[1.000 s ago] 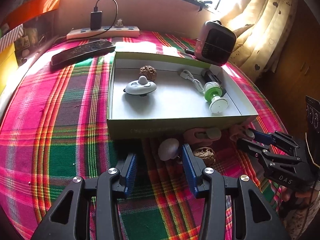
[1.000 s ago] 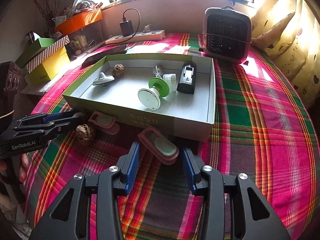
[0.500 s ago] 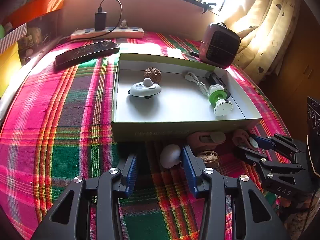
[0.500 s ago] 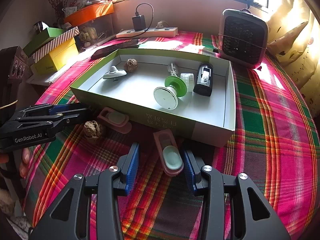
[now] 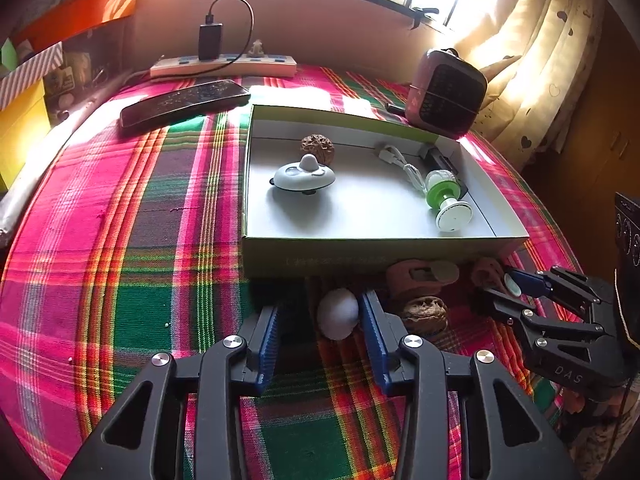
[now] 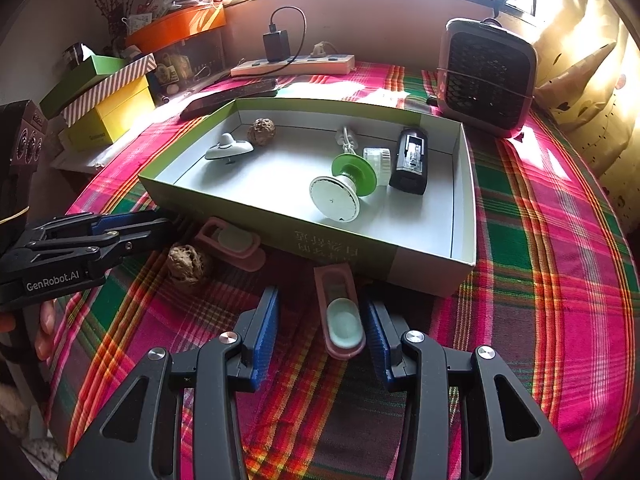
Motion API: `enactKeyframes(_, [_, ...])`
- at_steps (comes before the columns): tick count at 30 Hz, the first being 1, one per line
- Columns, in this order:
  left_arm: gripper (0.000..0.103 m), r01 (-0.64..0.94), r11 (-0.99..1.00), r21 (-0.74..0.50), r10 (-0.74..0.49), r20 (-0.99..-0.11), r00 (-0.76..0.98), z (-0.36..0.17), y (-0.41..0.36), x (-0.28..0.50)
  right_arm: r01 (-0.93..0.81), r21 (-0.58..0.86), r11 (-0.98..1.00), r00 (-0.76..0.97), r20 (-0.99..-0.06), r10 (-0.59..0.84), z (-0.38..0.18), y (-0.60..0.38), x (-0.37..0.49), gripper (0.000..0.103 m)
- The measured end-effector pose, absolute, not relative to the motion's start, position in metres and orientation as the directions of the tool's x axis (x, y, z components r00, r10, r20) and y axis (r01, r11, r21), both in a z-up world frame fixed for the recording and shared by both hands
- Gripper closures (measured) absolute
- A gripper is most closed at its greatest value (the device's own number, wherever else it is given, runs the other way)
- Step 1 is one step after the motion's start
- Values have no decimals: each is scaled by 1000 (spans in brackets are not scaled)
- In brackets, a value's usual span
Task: Organize objects
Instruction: 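Move the left gripper toward the white egg while the right gripper approaches the pink clip, then grasp the white egg with the left gripper while the right gripper grasps the pink clip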
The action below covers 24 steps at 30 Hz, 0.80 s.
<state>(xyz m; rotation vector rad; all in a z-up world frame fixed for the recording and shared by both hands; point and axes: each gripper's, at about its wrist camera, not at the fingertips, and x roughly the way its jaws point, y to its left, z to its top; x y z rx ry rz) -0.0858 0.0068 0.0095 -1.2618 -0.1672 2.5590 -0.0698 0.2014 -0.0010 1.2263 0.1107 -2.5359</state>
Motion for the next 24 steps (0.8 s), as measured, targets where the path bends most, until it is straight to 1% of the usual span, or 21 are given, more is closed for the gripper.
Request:
enactKeyframes(1, [66, -198, -953, -228, 301, -758, -578, 10, 6, -85, 313, 65, -948, -582, -775, -245, -1, 202, -70, 67])
enactKeyframes(3, [66, -200, -953, -226, 301, -757, -580, 9, 6, -85, 305, 67, -950, -584, -775, -242, -1, 203, -71, 70])
enactKeyframes(8, [67, -199, -954, -224, 298, -757, -582, 9, 6, -84, 299, 63, -952, -587, -775, -235, -1, 204, -71, 76])
enactKeyframes(10, [67, -196, -954, -229, 301, -757, -581, 9, 6, -85, 296, 62, -953, -587, -775, -233, -1, 204, -71, 81])
enactKeyframes(13, [67, -196, -954, -227, 299, -757, -581, 9, 6, -85, 295, 60, -954, -588, -775, -230, -1, 204, -71, 83])
enactKeyframes(15, [68, -195, -955, -224, 297, -756, -583, 9, 6, -85, 292, 58, -955, -589, -775, -228, -1, 205, -71, 85])
enactKeyframes(17, [71, -195, -956, -219, 293, -756, -585, 9, 5, -85, 292, 59, -955, -589, -775, -228, -1, 205, -71, 85])
enactKeyframes(24, [74, -198, -957, -214, 290, -755, -589, 9, 5, -84, 291, 58, -955, -589, -775, -227, -1, 205, -71, 85])
